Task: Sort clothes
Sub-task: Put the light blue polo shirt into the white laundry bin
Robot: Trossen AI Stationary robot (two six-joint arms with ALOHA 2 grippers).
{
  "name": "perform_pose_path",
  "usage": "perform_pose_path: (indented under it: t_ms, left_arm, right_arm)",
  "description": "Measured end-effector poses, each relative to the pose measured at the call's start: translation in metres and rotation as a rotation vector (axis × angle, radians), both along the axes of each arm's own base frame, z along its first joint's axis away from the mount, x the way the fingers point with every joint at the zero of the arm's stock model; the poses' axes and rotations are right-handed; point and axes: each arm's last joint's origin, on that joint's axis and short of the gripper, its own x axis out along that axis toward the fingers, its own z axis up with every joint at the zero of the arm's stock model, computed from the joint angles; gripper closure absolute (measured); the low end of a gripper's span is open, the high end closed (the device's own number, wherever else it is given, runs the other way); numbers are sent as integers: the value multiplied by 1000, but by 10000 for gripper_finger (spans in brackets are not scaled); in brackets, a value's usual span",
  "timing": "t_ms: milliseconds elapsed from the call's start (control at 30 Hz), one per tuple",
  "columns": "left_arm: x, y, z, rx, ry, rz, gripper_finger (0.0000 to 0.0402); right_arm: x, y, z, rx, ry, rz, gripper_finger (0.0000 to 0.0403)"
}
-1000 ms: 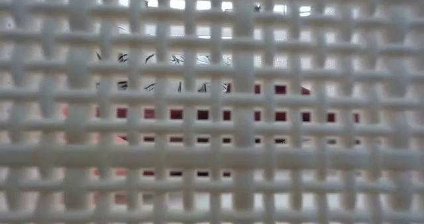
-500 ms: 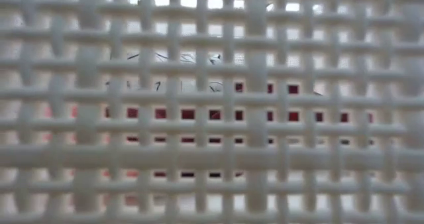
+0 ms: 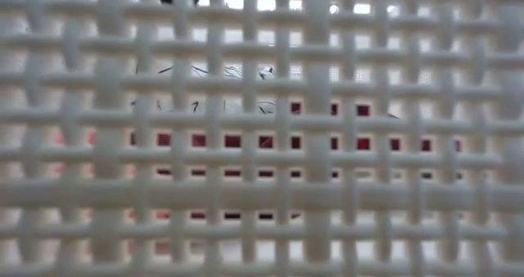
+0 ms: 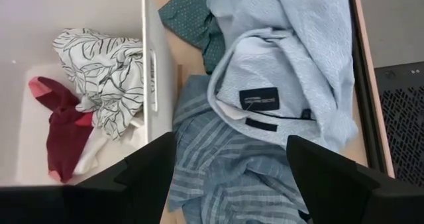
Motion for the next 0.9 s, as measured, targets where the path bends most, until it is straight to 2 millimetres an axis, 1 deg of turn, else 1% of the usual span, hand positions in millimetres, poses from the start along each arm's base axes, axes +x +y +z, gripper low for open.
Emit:
perform_pose_path:
  t_ms: [67,267,400,500,567,700,800,900]
  left_arm:
    - [-6,-11,13,25,-52,-11,379]
    - [-21,-36,42,58,-214,-48,376]
    - [-30,-48,59,80,-335,-84,374]
    - [-35,-58,74,79,-469,-139,373]
    - [-39,-63,85,88,-568,-166,373]
    - [-43,-70,104,80,-756,-156,372]
    - [-46,-74,111,56,-833,-164,371]
    - [-47,-77,117,18,-889,-226,371]
  right_arm:
    - [-1,-2,0,0,0,-6,129]
    - [-2,-6,0,0,0,-20,129]
    - [-3,-7,0,2,0,-27,129]
    - [-3,-7,0,9,1,-36,129]
    - [-3,-7,0,10,1,-37,129]
    - [-3,-7,0,12,1,-40,129]
    - [-3,-7,0,13,1,-42,129]
    - [-3,-7,0,13,1,-42,129]
